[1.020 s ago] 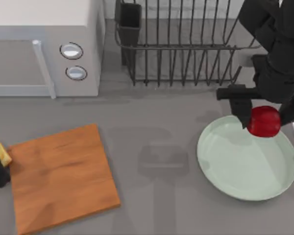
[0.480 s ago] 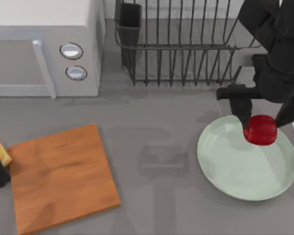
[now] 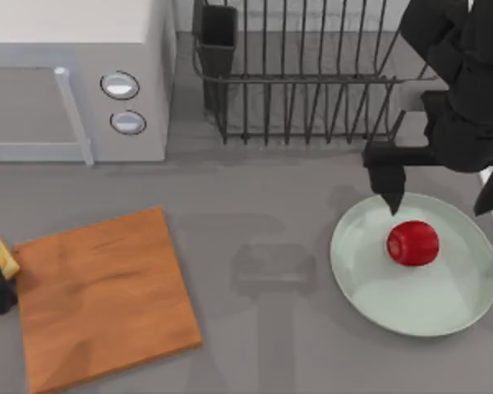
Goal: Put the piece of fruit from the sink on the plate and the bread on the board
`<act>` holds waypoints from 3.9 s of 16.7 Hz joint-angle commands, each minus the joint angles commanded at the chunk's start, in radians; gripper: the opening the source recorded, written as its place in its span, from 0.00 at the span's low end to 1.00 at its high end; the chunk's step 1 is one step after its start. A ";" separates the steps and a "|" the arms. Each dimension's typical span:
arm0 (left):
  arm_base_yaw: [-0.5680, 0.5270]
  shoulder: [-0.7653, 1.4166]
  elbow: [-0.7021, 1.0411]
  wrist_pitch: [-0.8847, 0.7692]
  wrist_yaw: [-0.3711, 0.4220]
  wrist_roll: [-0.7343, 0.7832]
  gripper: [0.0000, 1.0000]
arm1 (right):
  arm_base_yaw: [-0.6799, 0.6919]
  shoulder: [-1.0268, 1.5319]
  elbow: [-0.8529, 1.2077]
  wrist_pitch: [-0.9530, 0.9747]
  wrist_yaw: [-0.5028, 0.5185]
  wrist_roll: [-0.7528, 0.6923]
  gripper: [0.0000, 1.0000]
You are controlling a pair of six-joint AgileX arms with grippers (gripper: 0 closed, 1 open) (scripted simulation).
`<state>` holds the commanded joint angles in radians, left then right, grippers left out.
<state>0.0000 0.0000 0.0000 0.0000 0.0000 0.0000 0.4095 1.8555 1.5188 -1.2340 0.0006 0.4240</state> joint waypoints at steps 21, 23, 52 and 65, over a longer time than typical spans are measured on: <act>0.000 0.000 0.000 0.000 0.000 0.000 1.00 | -0.248 -1.196 -0.932 0.746 0.000 -0.256 1.00; 0.000 0.000 0.000 0.000 0.000 0.000 1.00 | -0.291 -1.403 -1.101 0.877 0.000 -0.301 1.00; 0.611 0.960 0.632 -0.578 0.593 1.093 1.00 | -0.410 -1.855 -1.519 1.234 -0.001 -0.424 1.00; 0.859 1.998 0.886 -0.889 1.197 2.061 1.00 | -0.410 -1.855 -1.519 1.234 -0.001 -0.424 1.00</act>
<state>0.8589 1.9982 0.8858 -0.8889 1.1971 2.0611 0.0000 0.0000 0.0000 0.0000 0.0000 0.0000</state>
